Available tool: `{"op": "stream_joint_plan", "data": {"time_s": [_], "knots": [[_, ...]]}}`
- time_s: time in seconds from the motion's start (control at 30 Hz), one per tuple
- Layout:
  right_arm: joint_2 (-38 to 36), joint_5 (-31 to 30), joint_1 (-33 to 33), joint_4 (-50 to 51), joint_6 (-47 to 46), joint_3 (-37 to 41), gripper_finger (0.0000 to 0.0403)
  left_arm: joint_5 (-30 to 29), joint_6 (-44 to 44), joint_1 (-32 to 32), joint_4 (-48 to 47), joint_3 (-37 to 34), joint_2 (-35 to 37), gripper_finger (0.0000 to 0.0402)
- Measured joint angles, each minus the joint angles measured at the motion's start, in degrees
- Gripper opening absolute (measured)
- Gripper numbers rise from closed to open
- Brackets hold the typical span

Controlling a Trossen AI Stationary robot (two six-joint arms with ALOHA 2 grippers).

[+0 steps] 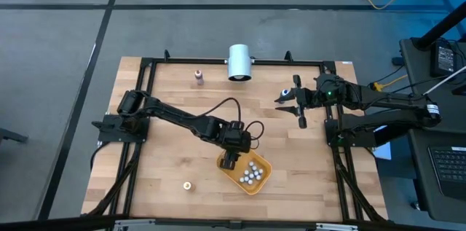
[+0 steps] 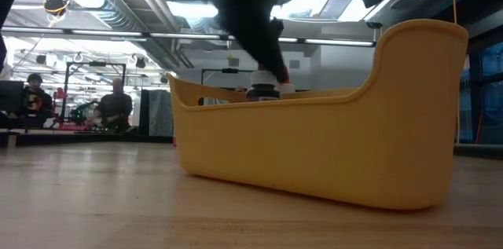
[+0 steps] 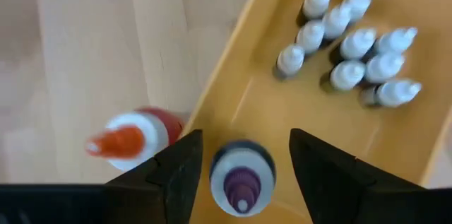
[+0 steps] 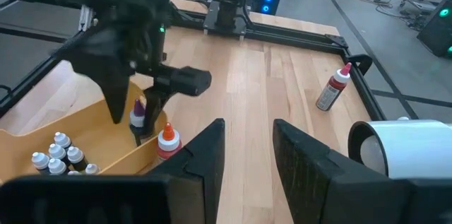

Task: Pick & Place food coloring
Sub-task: Put the large violet food coloring bottle into the yellow container, then put the large yellow food coloring bottle into the yellow container

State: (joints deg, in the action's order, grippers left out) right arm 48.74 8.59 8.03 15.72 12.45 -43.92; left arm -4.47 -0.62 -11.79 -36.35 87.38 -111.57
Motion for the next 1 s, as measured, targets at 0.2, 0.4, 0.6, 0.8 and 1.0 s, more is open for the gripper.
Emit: {"op": "stream_joint_plan", "data": {"time_s": [0.2,0.4,0.6,0.8,1.0], "knots": [[0.0,0.0,0.0,0.0,0.0,0.0,0.0123,-0.4,-0.1,-0.1,-4.4,2.3,3.6,0.0212],[0.0,0.0,0.0,0.0,0.0,0.0,0.0123,-0.5,3.9,-0.1,-11.0,2.9,10.0,0.0212],[0.0,0.0,0.0,0.0,0.0,0.0,0.0123,-2.1,9.7,-2.9,-20.6,2.9,17.9,0.0212],[0.0,0.0,0.0,0.0,0.0,0.0,0.0123,-5.5,18.1,-7.8,-26.5,2.9,25.2,0.0212],[0.0,0.0,0.0,0.0,0.0,0.0,0.0123,-8.5,24.0,-12.3,-30.1,2.9,28.8,0.0212]]}}
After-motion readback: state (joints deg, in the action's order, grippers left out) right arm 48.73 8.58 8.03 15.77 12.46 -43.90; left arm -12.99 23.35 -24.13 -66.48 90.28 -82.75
